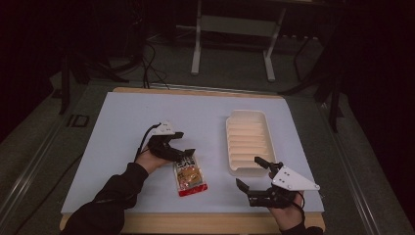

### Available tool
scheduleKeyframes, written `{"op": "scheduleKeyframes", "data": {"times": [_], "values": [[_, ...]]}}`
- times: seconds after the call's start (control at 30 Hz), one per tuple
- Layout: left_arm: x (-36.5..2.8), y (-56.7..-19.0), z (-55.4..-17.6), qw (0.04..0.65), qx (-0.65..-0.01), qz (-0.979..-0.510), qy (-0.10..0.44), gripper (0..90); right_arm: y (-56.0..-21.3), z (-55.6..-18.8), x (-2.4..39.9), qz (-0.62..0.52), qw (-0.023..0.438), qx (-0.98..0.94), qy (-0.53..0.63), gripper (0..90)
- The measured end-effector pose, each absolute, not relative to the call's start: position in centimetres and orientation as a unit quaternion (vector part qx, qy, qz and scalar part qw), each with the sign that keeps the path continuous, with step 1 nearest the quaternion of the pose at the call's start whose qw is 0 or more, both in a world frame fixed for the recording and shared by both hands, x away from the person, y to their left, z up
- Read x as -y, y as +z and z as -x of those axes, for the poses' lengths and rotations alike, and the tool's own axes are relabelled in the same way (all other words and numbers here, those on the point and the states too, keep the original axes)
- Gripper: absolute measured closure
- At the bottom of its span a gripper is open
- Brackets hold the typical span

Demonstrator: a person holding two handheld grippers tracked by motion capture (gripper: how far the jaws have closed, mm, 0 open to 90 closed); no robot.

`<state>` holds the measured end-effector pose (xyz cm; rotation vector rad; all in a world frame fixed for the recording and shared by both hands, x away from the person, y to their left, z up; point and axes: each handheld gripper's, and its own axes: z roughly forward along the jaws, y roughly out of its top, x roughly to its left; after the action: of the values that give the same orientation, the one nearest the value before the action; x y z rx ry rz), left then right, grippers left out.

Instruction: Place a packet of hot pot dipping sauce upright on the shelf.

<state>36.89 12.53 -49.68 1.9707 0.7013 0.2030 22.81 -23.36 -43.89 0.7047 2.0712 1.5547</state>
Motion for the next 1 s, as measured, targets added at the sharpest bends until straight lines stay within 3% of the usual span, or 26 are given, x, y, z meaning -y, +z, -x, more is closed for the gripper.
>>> {"op": "scheduleKeyframes", "data": {"times": [0.27,0.47,0.7,1.0], "values": [[-13.0,-52.4,-37.6,0.467,-0.309,-0.824,0.084,19.5,-44.0,-22.8,23.2,-0.253,0.225,-0.756,0.56,11.3],[-13.2,-53.3,-38.0,0.451,-0.31,-0.833,0.079,27.2,-44.1,-22.9,23.4,-0.256,0.223,-0.755,0.561,11.3],[-12.7,-54.4,-38.7,0.412,-0.315,-0.853,0.049,29.8,-44.1,-22.9,23.4,-0.257,0.223,-0.756,0.559,11.3],[-11.3,-53.8,-38.2,0.354,-0.299,-0.883,0.08,34.1,-44.2,-23.0,23.1,-0.255,0.222,-0.759,0.557,11.3]]}}
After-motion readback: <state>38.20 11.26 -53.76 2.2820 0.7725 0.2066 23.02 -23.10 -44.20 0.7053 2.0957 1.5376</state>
